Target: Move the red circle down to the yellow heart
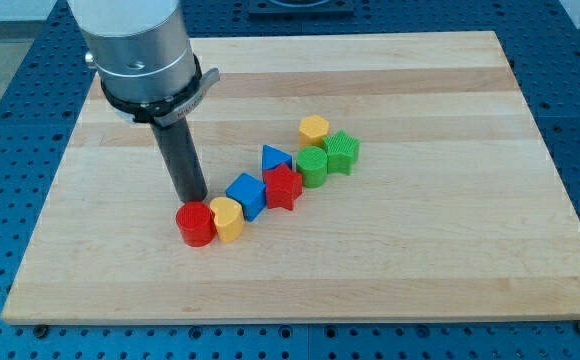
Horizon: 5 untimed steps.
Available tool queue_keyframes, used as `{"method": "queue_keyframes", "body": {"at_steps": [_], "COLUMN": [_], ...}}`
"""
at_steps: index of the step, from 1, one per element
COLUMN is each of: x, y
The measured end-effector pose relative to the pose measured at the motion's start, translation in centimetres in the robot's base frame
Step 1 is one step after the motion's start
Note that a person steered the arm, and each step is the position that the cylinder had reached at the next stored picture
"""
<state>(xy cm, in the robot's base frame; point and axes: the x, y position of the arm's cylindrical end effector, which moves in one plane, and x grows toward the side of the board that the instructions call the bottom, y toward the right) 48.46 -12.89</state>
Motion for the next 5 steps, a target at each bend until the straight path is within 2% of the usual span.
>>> {"method": "queue_keyframes", "body": {"at_steps": [3, 4, 5], "x": [-0.1, 3.7, 4.3], "y": [-1.2, -1.2, -1.2]}}
